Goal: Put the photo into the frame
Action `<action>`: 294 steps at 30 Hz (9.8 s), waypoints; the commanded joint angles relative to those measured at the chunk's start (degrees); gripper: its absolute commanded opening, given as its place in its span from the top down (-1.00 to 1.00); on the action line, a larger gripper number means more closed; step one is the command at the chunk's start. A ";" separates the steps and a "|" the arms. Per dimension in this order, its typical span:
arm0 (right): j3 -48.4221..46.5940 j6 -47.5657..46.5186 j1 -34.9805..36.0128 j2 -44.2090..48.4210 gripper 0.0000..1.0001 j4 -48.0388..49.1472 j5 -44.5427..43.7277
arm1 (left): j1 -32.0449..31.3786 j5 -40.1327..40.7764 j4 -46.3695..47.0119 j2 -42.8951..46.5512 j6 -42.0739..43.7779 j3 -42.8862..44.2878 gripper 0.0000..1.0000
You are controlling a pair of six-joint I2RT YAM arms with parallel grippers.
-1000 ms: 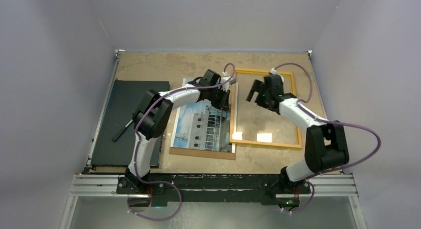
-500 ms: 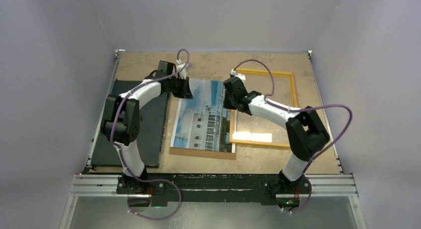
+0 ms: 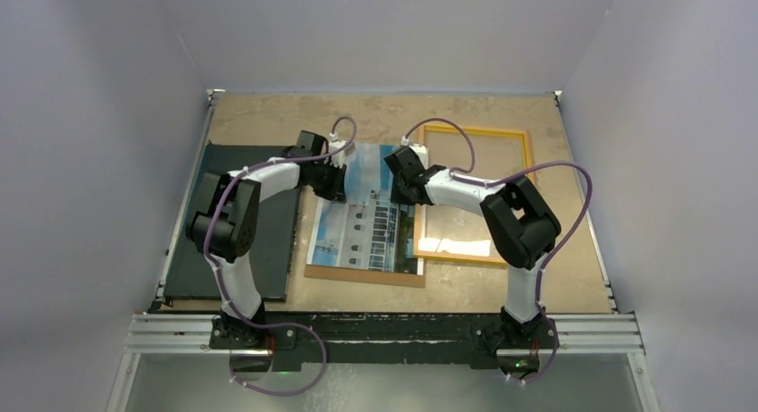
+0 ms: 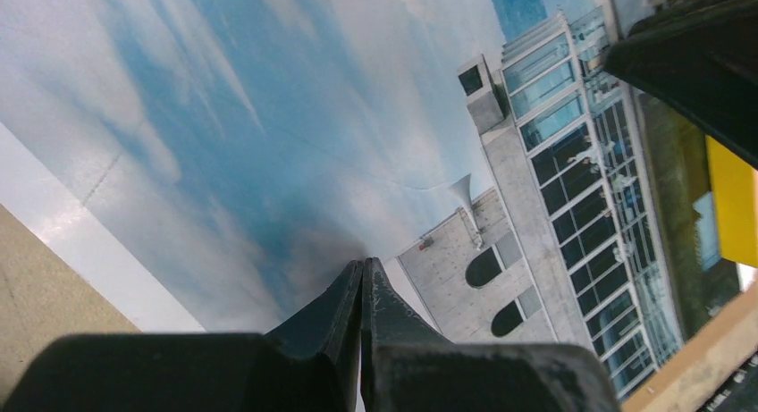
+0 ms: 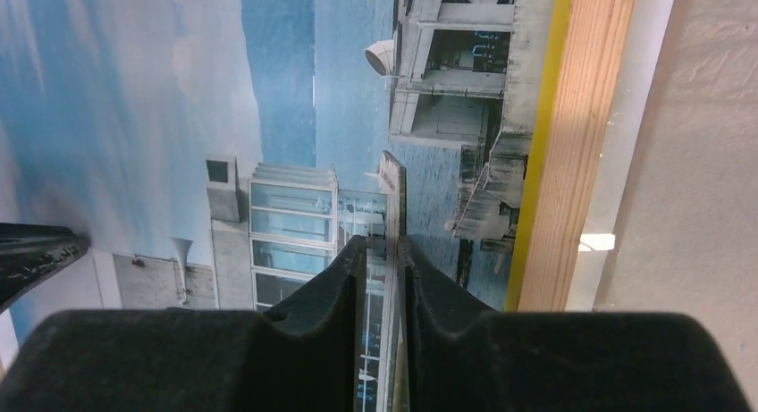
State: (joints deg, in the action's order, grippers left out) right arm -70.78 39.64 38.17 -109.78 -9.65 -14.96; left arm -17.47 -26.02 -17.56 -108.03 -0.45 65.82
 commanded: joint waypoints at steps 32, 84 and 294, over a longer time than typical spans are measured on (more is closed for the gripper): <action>10.14 0.29 -11.40 5.46 -0.20 2.48 -0.20 | -0.70 6.75 -6.01 2.59 3.49 5.98 0.96; 15.09 3.78 -11.54 6.73 -0.53 11.91 18.63 | 2.10 16.00 -0.83 1.32 5.11 0.77 0.62; 30.79 5.60 -2.05 22.86 -0.96 8.80 12.99 | -4.54 28.88 -12.74 24.92 27.97 -12.99 0.00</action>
State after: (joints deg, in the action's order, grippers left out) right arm -41.74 44.03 35.75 -85.49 -1.06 -1.02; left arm -22.22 -3.92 -29.56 -83.29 23.73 56.34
